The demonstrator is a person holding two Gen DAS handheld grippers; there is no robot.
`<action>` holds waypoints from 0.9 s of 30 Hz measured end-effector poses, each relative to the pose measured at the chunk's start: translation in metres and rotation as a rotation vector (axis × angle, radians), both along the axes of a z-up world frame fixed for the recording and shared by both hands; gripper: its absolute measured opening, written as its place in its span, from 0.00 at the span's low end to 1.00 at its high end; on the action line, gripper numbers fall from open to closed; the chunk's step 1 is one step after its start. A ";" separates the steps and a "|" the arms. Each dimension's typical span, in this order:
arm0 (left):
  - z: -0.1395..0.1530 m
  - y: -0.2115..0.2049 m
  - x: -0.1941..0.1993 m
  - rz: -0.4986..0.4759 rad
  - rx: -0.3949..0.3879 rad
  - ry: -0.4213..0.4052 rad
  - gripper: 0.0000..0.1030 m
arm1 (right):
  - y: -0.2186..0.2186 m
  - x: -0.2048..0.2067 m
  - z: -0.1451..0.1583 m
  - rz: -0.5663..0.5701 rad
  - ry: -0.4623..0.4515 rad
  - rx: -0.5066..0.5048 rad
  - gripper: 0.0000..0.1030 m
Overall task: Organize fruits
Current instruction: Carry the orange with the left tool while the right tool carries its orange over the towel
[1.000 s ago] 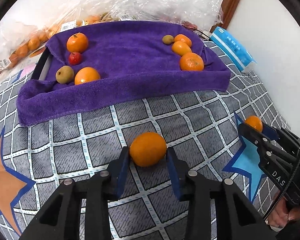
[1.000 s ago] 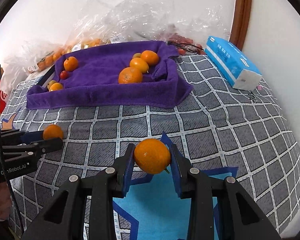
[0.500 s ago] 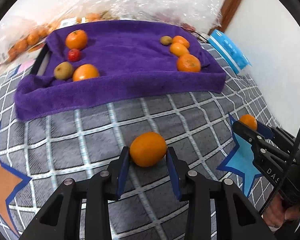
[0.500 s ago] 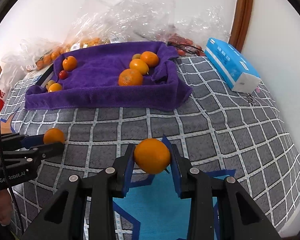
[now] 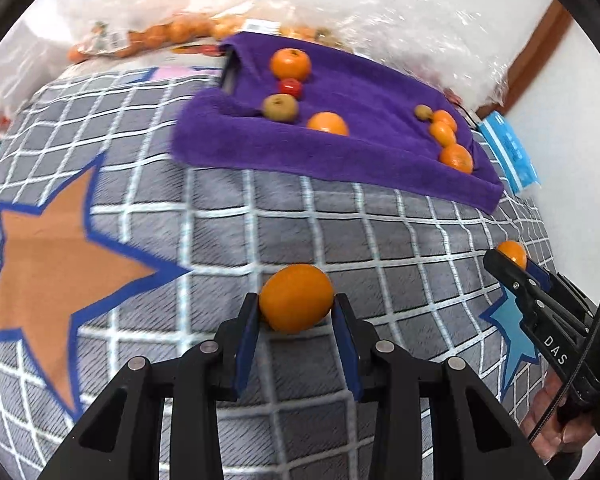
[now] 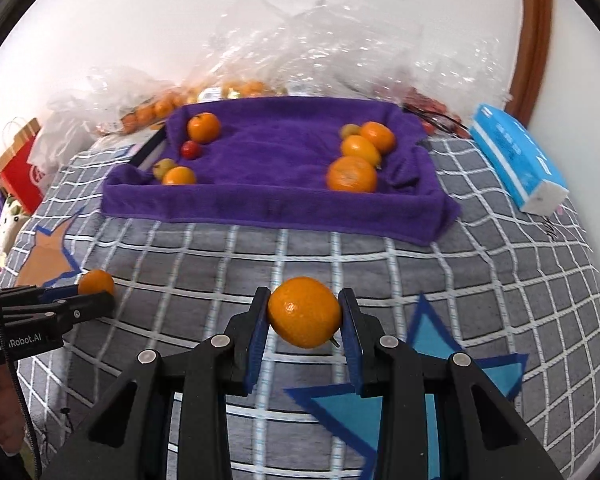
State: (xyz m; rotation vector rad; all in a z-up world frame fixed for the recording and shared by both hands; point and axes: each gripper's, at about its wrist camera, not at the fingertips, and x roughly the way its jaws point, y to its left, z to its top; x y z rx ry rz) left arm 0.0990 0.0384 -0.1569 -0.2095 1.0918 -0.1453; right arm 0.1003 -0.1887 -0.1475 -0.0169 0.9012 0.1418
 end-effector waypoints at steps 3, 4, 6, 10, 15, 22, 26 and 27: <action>0.003 0.012 -0.008 0.027 -0.002 -0.004 0.34 | 0.008 -0.002 0.004 0.016 -0.009 0.006 0.33; 0.004 0.016 -0.011 0.034 -0.001 -0.006 0.34 | 0.010 -0.003 0.006 0.020 -0.012 0.008 0.33; 0.007 0.024 -0.016 0.050 0.001 -0.013 0.34 | 0.015 -0.005 0.009 0.029 -0.017 0.006 0.33; 0.014 0.033 -0.022 0.074 -0.001 -0.025 0.34 | 0.023 -0.009 0.015 0.045 -0.027 0.001 0.33; 0.021 0.045 -0.029 0.106 -0.007 -0.042 0.34 | 0.030 -0.014 0.026 0.057 -0.046 -0.007 0.33; 0.030 0.051 -0.035 0.123 -0.011 -0.063 0.34 | 0.035 -0.018 0.038 0.066 -0.062 -0.018 0.33; 0.033 0.049 -0.036 0.118 -0.016 -0.068 0.34 | 0.034 -0.023 0.042 0.067 -0.065 -0.022 0.33; 0.033 0.049 -0.036 0.116 -0.018 -0.068 0.34 | 0.034 -0.024 0.042 0.064 -0.064 -0.025 0.33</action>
